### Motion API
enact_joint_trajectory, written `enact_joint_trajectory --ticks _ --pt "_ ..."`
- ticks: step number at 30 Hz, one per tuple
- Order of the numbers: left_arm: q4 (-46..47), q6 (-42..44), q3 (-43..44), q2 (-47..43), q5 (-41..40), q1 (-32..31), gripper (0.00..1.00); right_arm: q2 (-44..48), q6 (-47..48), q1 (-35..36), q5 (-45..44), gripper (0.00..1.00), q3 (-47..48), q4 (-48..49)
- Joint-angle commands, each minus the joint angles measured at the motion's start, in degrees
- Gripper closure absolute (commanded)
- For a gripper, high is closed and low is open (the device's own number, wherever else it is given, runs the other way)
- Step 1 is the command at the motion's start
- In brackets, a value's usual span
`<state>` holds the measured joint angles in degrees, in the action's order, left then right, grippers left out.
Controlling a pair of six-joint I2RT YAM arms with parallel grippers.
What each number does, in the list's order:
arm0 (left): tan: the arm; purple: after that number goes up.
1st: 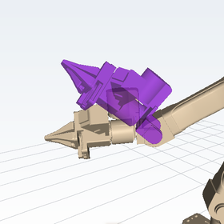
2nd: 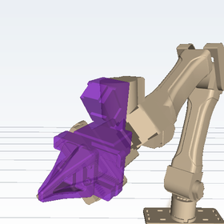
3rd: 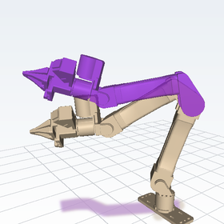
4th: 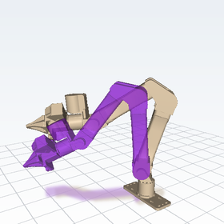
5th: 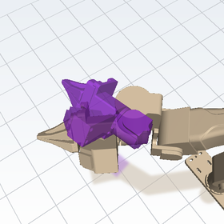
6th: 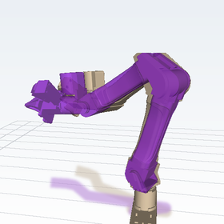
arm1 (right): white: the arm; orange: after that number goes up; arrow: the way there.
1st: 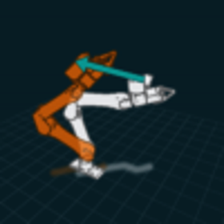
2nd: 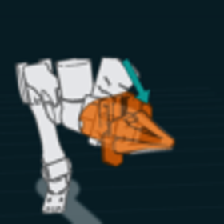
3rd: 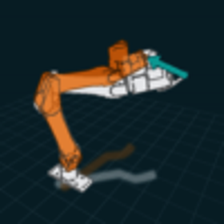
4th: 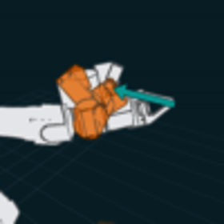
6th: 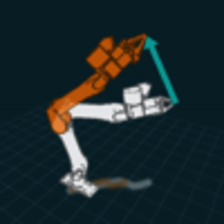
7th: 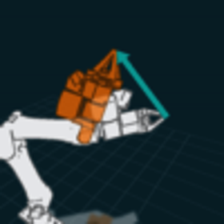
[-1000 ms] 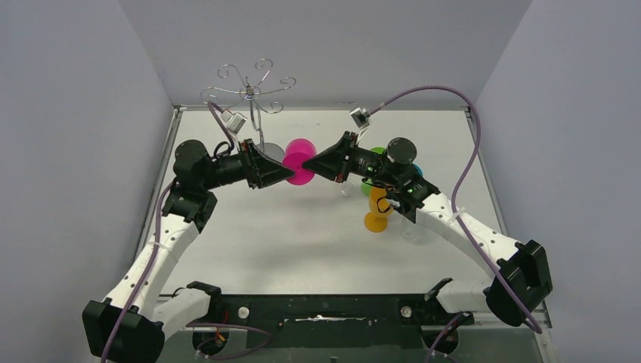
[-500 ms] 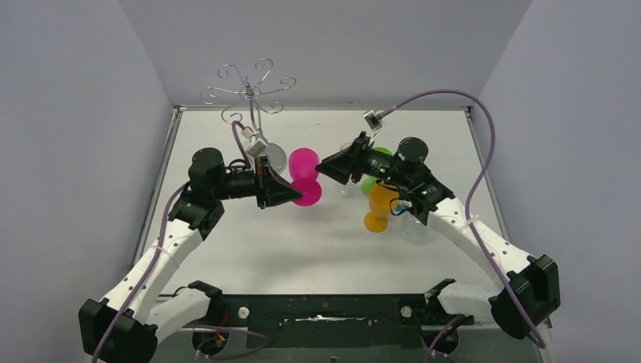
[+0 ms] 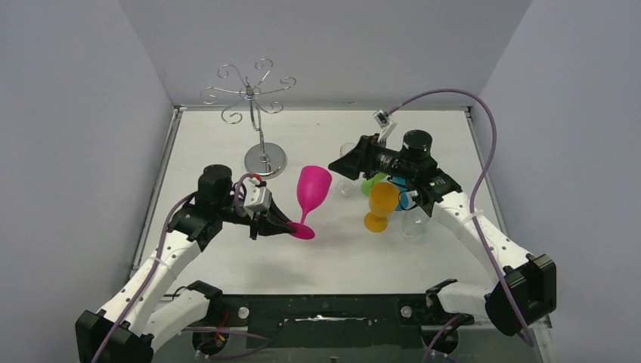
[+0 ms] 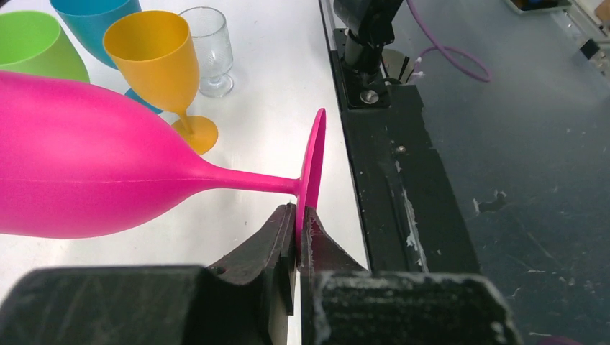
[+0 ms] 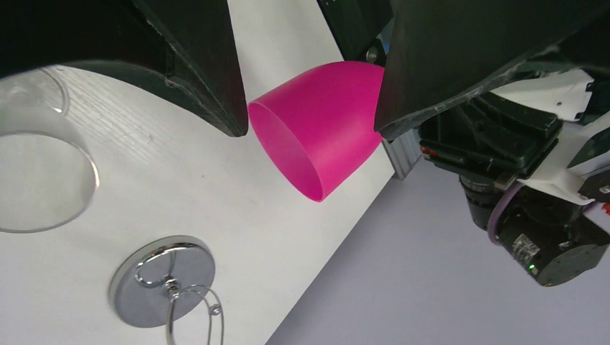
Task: Take the wine glass off the wine glass rack
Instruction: Place the wine glass at the center of the board.
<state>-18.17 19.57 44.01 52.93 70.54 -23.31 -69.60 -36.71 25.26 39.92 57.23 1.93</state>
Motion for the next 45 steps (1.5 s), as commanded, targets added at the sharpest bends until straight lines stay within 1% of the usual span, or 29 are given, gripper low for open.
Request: enact_joint_trajectory --ticks 1,3,9,12,13,15,17,18,19,20,21,23,24,26,27,28,29,30,32,34,35,36,37,38,39,40,41,42,45 --pt "-6.6 14.8 2.1 1.2 3.8 0.3 1.00 -2.3 -0.8 1.1 11.3 0.34 4.3 2.1" --pt "-11.0 21.1 3.5 1.5 4.1 0.3 1.00 -4.2 -0.7 1.5 15.3 0.34 4.8 3.7" --pt "-12.4 22.1 4.9 1.5 4.0 0.4 1.00 -11.7 0.8 1.7 23.3 0.36 10.5 1.3" --pt "-13.7 22.6 5.2 1.1 3.7 0.4 1.00 -15.1 4.1 2.0 26.9 0.38 13.9 -4.1" --pt "-14.1 22.7 5.2 0.9 3.1 0.4 1.00 -15.5 5.1 2.1 27.5 0.40 14.5 -5.3" --pt "-15.2 23.3 5.2 0.7 1.4 0.4 1.00 -15.9 5.3 2.2 28.4 0.50 14.5 -5.7" --pt "-16.6 24.3 5.3 0.6 -1.4 0.4 1.00 -15.9 4.1 2.4 32.1 0.60 14.0 -4.0" --pt "-17.2 24.8 5.3 0.7 -3.2 0.3 1.00 -15.7 2.4 2.4 33.5 0.63 13.3 -1.9" --pt "-17.6 25.0 5.4 0.9 -5.5 0.3 1.00 -15.4 -0.2 2.4 35.0 0.67 11.8 2.1" --pt "-18.5 25.5 5.7 1.3 -7.8 0.1 1.00 -14.7 -4.2 2.3 36.2 0.71 9.7 10.7" --pt "-19.9 27.1 6.1 1.6 -9.2 0.0 1.00 -13.6 -10.4 2.3 36.9 0.75 7.0 19.6" --pt "-22.3 30.0 7.4 2.4 -10.8 -0.2 1.00 -12.8 -24.1 2.4 37.3 0.92 0.6 40.0" --pt "-23.0 30.8 7.9 2.7 -11.2 -0.2 1.00 -13.0 -32.7 2.4 37.6 0.98 -1.1 49.5" --pt "-23.2 31.4 8.2 2.9 -11.6 -0.3 0.95 -14.2 -42.7 2.7 38.3 1.00 -2.9 63.0" --pt "-23.1 31.5 8.2 2.8 -11.6 -0.3 0.94 -14.7 -46.2 2.7 38.2 1.00 -3.6 68.0" --pt "-23.0 31.6 8.1 2.7 -11.6 -0.2 0.92 -15.0 -48.3 2.7 37.9 1.00 -4.1 71.2" --pt "-22.9 31.5 8.1 2.5 -11.7 -0.2 0.88 -15.3 -49.3 2.7 37.4 1.00 -4.7 72.8" --pt "-22.8 31.3 7.9 2.3 -11.8 -0.2 0.86 -15.3 -49.2 2.7 36.9 1.00 -5.1 72.9" --pt "-22.7 30.7 7.9 1.7 -12.3 -0.2 0.83 -14.9 -46.9 2.7 35.8 1.00 -6.0 70.4" --pt "-23.2 30.3 8.2 0.9 -13.1 -0.3 0.75 -13.8 -41.7 2.7 34.3 1.00 -6.5 63.9" --pt "-23.6 30.3 8.1 0.3 -13.4 -0.3 0.74 -13.1 -37.9 2.9 33.4 1.00 -6.2 58.0" --pt "-23.6 30.0 7.8 -0.3 -13.5 -0.3 0.73 -12.2 -32.2 3.2 32.3 1.00 -5.3 50.2" --pt "-23.2 29.3 7.2 -1.2 -13.6 -0.3 0.72 -11.3 -24.9 3.5 30.2 1.00 -3.7 39.6" --pt "-22.4 28.6 6.4 -1.9 -13.7 -0.2 0.68 -10.2 -16.9 4.1 27.9 1.00 -1.7 28.5" --pt "-21.3 27.4 5.7 -2.5 -13.7 -0.3 0.60 -9.4 -7.9 5.0 24.6 1.00 1.3 15.5" --pt "-20.2 26.4 4.9 -3.0 -13.8 -0.3 0.48 -9.0 -0.9 6.0 21.2 1.00 4.2 5.8" --pt "-19.3 26.0 4.5 -3.3 -14.4 -0.3 0.29 -8.7 4.0 6.8 18.6 1.00 6.2 -1.7" --pt "-18.4 25.2 4.2 -3.5 -15.4 -0.4 0.21 -8.6 6.3 7.3 16.7 1.00 7.3 -5.9" --pt "-13.2 21.4 3.2 -4.4 -19.2 -0.5 0.19 -7.4 7.7 7.7 12.0 1.00 6.5 -10.2"
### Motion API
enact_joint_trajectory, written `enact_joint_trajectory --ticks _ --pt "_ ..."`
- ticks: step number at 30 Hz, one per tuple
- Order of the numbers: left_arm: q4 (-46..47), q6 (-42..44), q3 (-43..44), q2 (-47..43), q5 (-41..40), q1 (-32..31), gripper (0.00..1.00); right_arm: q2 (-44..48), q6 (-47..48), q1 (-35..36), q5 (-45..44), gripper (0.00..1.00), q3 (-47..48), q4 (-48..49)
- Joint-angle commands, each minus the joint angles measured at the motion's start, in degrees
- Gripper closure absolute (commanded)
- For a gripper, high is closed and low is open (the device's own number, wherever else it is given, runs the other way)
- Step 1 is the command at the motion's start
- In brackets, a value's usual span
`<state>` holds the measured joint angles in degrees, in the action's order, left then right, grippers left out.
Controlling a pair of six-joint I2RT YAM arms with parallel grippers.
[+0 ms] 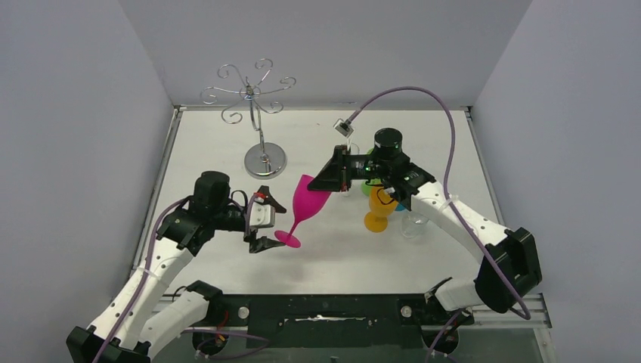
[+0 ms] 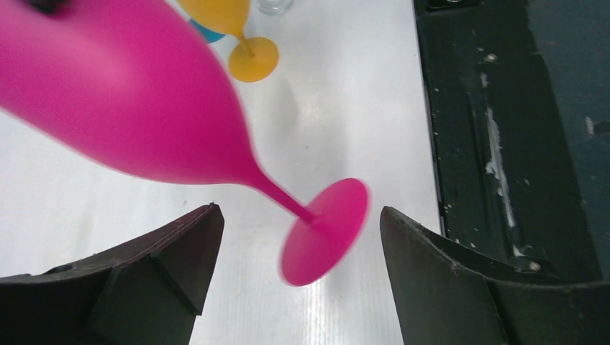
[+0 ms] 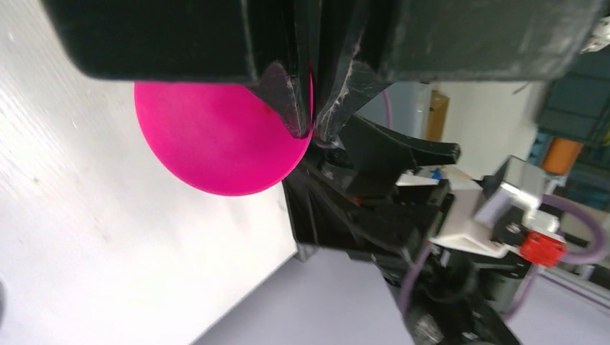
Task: Take the wine glass off the wine glass rack
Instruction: Place the wine glass at the center of the board.
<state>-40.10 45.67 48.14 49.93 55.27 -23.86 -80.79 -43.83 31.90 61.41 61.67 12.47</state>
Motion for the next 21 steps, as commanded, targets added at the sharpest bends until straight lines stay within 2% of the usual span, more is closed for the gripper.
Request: enact_joint_trajectory --ticks 1,5,8,14,18,21 --pt "9.6 -5.2 -1.4 -1.9 -4.9 0.0 0.19 4.4 15.0 1.1 -10.2 1.00 1.4 -20.9" --pt "11.6 -6.1 -3.7 -4.9 -7.4 0.0 0.19 6.5 15.5 1.1 -13.4 1.00 0.4 -22.6" --pt "14.9 -10.7 -5.6 -7.6 -11.4 0.0 0.19 8.2 17.4 1.9 -21.4 1.00 0.9 -26.4" --pt "24.6 -22.0 -9.3 -13.1 -27.5 0.0 0.19 9.4 21.8 7.4 -38.4 1.00 -0.1 -27.6" --pt "32.3 -30.2 -12.5 -15.2 -34.0 0.0 0.18 6.1 28.7 15.6 -56.4 1.00 3.5 -32.9" --pt "35.1 -32.3 -13.2 -14.8 -33.5 0.0 0.18 4.4 30.9 20.3 -69.3 1.00 3.3 -33.1"
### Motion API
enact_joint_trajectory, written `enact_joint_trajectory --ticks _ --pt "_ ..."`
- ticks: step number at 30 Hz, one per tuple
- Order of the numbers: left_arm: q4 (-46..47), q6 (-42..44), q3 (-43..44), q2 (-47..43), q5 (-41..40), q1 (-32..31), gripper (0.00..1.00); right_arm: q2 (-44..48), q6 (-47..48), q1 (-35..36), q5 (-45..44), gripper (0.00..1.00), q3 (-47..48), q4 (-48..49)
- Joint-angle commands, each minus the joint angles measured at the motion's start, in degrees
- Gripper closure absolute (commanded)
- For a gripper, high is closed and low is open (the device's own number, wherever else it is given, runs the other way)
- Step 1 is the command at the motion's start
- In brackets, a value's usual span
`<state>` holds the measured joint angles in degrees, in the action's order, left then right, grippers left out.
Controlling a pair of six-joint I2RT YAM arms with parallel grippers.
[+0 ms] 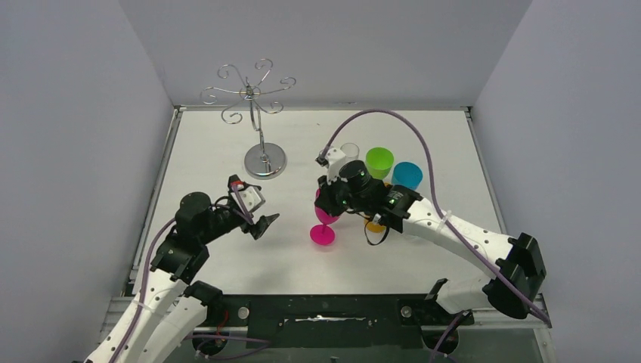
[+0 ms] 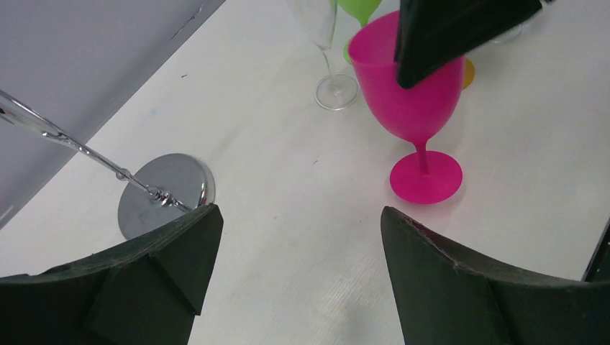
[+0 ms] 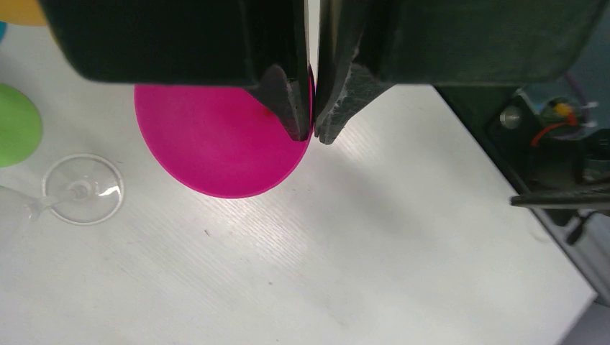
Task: Take the wine glass off the wine glass rack
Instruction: Place the wine glass at the center of the board.
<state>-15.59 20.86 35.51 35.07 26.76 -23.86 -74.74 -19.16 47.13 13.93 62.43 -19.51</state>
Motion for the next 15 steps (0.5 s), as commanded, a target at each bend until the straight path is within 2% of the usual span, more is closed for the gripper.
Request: enact_joint_trajectory --ticks 1,3,5,7,10,12,14,15 --pt "10.9 -7.3 -0.4 0.2 -5.1 0.0 0.18 -1.9 6.3 5.6 -23.9 1.00 2.0 -0.7" --pt "11.4 -7.5 0.2 0.2 -7.6 0.0 0.18 -1.9 4.9 6.0 -27.3 1.00 0.8 -0.3" --pt "12.0 -10.0 0.9 0.2 -13.3 0.0 0.18 -1.6 4.0 6.1 -29.0 0.99 -0.5 0.5" --pt "12.4 -15.2 1.7 0.2 -21.5 0.0 0.18 -1.3 3.0 6.1 -29.9 0.96 -1.4 1.1" --pt "11.8 -25.5 1.9 0.7 -34.8 0.0 0.10 -1.2 2.6 6.1 -30.2 0.89 -2.4 2.1" --pt "10.2 -29.8 4.3 1.3 -39.7 0.0 0.08 -1.5 2.5 6.0 -30.3 0.87 -2.8 2.8" --pt "7.9 -31.3 6.5 2.5 -41.2 0.0 0.08 -2.0 3.0 6.0 -30.3 0.80 -2.4 2.8" --pt "6.7 -31.8 7.7 3.1 -42.0 0.0 0.08 -2.3 3.2 6.0 -30.3 0.71 -2.1 2.6"
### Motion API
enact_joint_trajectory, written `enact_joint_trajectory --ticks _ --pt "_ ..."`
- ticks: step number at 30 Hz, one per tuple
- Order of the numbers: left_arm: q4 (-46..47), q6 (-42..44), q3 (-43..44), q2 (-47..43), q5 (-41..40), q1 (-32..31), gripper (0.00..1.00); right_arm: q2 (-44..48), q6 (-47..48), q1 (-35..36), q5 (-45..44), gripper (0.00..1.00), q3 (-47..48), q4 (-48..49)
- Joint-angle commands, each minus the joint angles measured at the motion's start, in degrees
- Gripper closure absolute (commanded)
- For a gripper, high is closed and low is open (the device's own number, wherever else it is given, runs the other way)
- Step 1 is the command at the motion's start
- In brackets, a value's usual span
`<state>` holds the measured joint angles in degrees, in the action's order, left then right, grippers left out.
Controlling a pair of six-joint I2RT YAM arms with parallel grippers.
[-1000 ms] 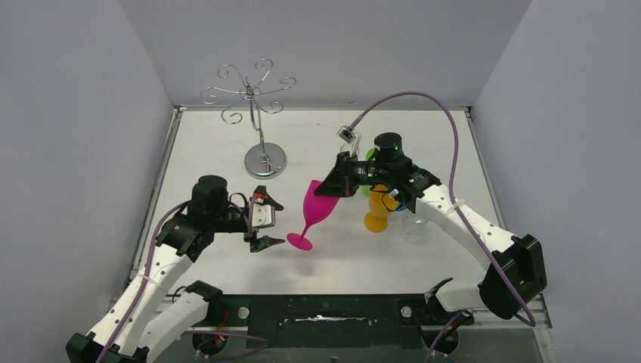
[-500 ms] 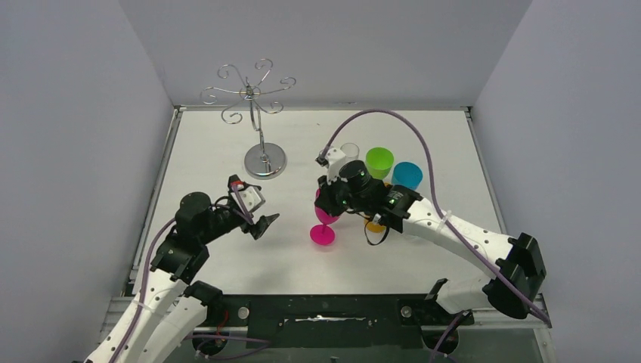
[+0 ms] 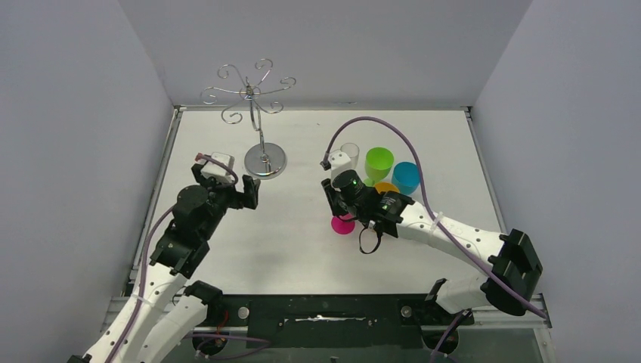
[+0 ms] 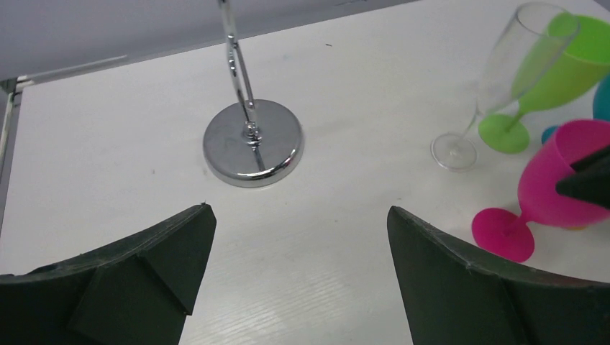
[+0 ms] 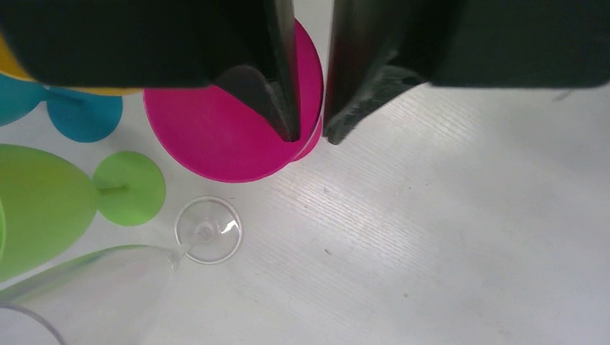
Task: Take the wine glass off the wine glass rack
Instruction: Place the wine glass at the center of the board, then reset both arms
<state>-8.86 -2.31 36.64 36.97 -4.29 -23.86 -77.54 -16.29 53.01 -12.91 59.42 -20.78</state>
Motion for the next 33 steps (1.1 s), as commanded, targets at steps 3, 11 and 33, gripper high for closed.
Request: enact_joint_trajectory --ticks 3,11,33 --pt "-3.8 -10.0 10.3 2.8 -14.5 0.1 0.08 -0.1 1.0 0.2 -3.4 0.55 3.0 2.6" --pt "-16.7 -10.2 21.3 8.8 -27.8 1.4 0.05 6.7 3.9 0.0 -7.8 0.22 5.7 4.5" --pt "-33.4 -20.0 51.3 22.1 -11.2 26.2 0.02 23.3 6.8 -51.3 6.8 0.02 19.3 -5.9"
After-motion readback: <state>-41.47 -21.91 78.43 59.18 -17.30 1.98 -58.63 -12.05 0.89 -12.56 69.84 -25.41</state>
